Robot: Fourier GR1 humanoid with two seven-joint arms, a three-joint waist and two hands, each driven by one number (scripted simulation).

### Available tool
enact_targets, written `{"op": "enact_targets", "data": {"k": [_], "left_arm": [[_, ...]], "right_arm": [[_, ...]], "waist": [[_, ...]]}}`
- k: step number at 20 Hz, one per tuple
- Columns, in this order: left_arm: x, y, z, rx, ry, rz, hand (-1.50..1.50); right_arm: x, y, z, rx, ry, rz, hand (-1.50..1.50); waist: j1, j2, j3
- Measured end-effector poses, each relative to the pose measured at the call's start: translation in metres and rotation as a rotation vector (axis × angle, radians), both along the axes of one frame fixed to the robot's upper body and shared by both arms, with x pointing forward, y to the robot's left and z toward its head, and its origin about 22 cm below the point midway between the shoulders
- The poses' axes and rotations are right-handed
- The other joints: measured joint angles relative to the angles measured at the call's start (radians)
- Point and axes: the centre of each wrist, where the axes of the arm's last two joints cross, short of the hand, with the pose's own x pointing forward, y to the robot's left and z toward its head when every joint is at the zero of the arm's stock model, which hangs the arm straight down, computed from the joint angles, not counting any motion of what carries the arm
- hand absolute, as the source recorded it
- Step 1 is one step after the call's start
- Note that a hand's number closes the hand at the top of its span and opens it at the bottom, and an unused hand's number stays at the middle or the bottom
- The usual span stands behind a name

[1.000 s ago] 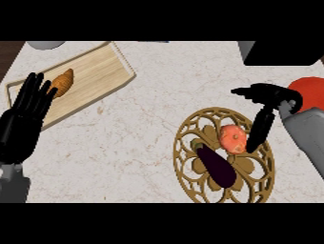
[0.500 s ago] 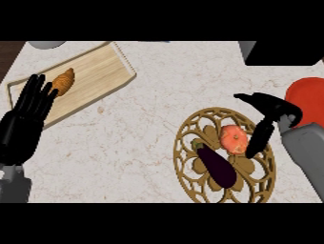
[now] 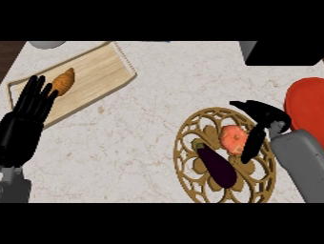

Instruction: Pick the squash from the placemat and place it in the bowl

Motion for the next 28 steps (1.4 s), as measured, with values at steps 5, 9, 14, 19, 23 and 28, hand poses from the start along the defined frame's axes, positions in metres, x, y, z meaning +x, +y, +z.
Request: {"op": "enact_targets", "data": {"k": [5,9,14,19,23,28], "left_arm": [[0.004,0.0,0.004,-0.005,-0.002,0.002,0.0],[0.01,-0.001,0.0,0.0,-0.007,0.008,0.0],[0.011,0.002,0.001,0.002,-0.006,0.0,0.0],[0.009,-0.001,0.001,0.002,-0.007,0.005,0.0],[0.002,0.0,-0.002,-0.002,-0.009,0.008,0.0],[-0.002,0.01,-0.004,-0.001,-0.001,0.041,0.0]], "right_arm": [[0.003,0.004,-0.02,-0.017,0.028,0.006,-1.5],[0.009,0.009,-0.025,-0.039,0.03,0.013,1.5],[0.01,0.009,-0.025,-0.088,-0.008,0.117,1.5],[0.011,0.006,-0.03,-0.106,-0.042,0.179,1.5],[0.01,0.01,-0.026,-0.125,-0.075,0.213,1.5],[-0.043,-0.017,-0.037,-0.092,-0.23,0.275,1.5]], "waist": [[0.001,0.0,0.0],[0.0,-0.002,-0.003],[0.0,-0.005,-0.005],[0.001,-0.007,-0.006],[0.0,-0.005,-0.004],[-0.03,-0.013,-0.004]]}}
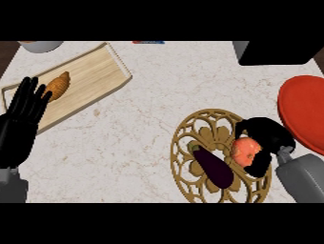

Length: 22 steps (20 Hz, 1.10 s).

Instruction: Pick the squash from the placemat and place it in the bowl

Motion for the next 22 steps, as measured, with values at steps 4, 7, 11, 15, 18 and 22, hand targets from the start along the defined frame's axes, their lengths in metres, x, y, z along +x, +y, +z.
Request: {"op": "enact_targets", "data": {"k": [4,7,11,15,18,22], "left_arm": [[-0.003,0.001,0.001,0.001,0.001,0.008,0.0],[-0.005,0.002,0.006,0.005,0.001,0.004,0.0],[-0.003,-0.003,0.005,0.005,-0.003,0.006,0.0],[-0.003,-0.001,0.005,0.011,-0.001,0.012,0.0],[-0.001,0.002,0.006,0.009,-0.002,0.004,0.0],[0.002,0.002,0.004,0.009,-0.002,-0.006,0.0]], "right_arm": [[-0.049,-0.032,0.001,0.018,-0.115,0.028,1.5],[-0.077,-0.047,0.013,0.032,-0.214,0.002,1.5],[-0.095,-0.061,0.045,0.042,-0.36,-0.082,1.5],[-0.11,-0.074,0.089,0.02,-0.516,-0.171,1.5],[-0.119,-0.081,0.12,0.008,-0.607,-0.252,1.5],[-0.124,-0.097,0.147,-0.005,-0.681,-0.351,1.5]], "waist": [[-0.011,0.0,0.001],[-0.01,0.002,0.002],[-0.01,0.004,0.002],[-0.012,0.004,0.002],[-0.005,0.006,0.002],[0.007,0.009,0.002]]}}
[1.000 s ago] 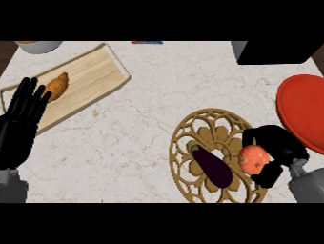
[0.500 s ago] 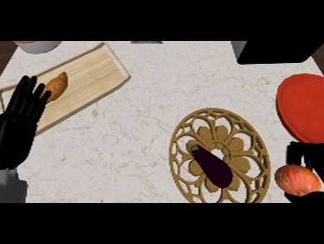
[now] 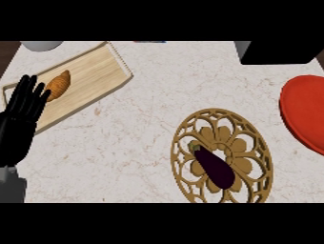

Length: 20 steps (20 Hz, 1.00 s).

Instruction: Pick the squash from the placemat and place it in the bowl

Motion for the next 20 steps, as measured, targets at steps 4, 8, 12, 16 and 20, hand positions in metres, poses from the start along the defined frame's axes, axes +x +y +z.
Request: {"op": "enact_targets", "data": {"k": [4,8,12,16,20], "left_arm": [[0.008,-0.005,0.004,-0.001,-0.008,-0.012,0.0],[0.01,-0.005,0.004,-0.001,-0.01,-0.024,0.0],[0.011,-0.014,-0.002,-0.009,-0.009,-0.029,0.0],[0.009,-0.012,0.0,-0.011,-0.012,-0.041,0.0],[0.007,-0.017,-0.001,-0.006,-0.008,-0.047,0.0]], "right_arm": [[0.01,-0.022,0.015,0.042,-0.053,-0.079,1.5],[0.034,-0.051,0.018,0.089,-0.103,-0.141,1.5],[0.056,-0.082,0.007,0.139,-0.131,-0.169,1.5],[0.082,-0.107,-0.008,0.19,-0.156,-0.18,1.5],[0.112,-0.126,-0.02,0.214,-0.155,-0.187,1.5]], "waist": [[0.011,0.003,0.0],[0.022,0.005,0.001],[0.027,0.006,0.002],[0.034,0.007,0.002],[0.041,0.009,0.002]]}}
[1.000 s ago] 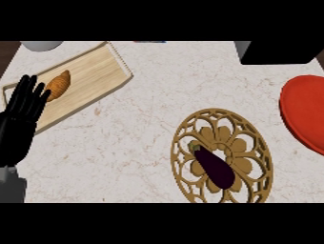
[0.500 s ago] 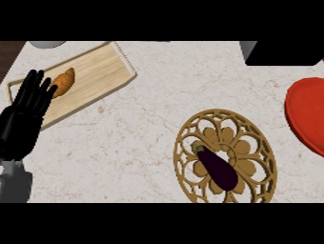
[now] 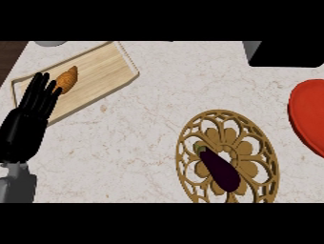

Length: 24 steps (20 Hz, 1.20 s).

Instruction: Pick the squash from the placemat and place it in the bowl

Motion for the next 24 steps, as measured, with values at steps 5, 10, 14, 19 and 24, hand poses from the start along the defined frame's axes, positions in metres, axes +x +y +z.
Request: {"op": "enact_targets", "data": {"k": [5,10,14,19,24], "left_arm": [[0.002,-0.003,0.0,-0.003,-0.002,-0.01,0.0],[0.002,-0.003,0.001,-0.007,-0.009,-0.031,0.0],[0.01,-0.005,0.002,-0.007,-0.013,-0.033,0.0],[0.009,-0.007,0.0,-0.007,-0.017,-0.029,0.0],[0.008,-0.002,0.001,-0.006,-0.018,-0.027,0.0]], "right_arm": [[0.027,-0.011,-0.03,-0.008,0.057,-0.01,1.5],[0.038,-0.023,-0.05,0.037,0.185,-0.055,1.5],[0.043,-0.025,-0.065,0.133,0.275,-0.037,-1.5],[0.046,-0.026,-0.072,0.237,0.228,0.064,-1.5],[0.05,-0.028,-0.066,0.44,0.015,0.098,-1.5]], "waist": [[0.012,0.005,0.001],[0.026,0.01,0.002],[0.033,0.016,0.004],[0.034,0.016,0.005],[0.027,0.015,0.006]]}}
